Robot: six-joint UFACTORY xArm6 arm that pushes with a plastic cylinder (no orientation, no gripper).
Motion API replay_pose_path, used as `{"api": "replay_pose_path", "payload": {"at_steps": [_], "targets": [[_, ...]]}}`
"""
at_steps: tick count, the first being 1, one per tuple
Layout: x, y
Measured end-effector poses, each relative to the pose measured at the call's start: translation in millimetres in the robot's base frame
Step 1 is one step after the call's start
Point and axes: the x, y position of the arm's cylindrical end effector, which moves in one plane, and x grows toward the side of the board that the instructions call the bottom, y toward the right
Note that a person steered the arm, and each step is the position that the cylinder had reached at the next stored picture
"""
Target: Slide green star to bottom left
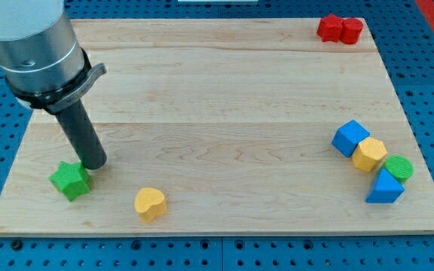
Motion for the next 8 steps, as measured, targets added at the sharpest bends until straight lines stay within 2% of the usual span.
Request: {"api": "replay_pose_path", "payload": {"at_steps": [2,3,5,8], "targets": [[12.6,-18.3],[15.2,-7.1],[47.0,-3.8],[39.5,-35.8]]}}
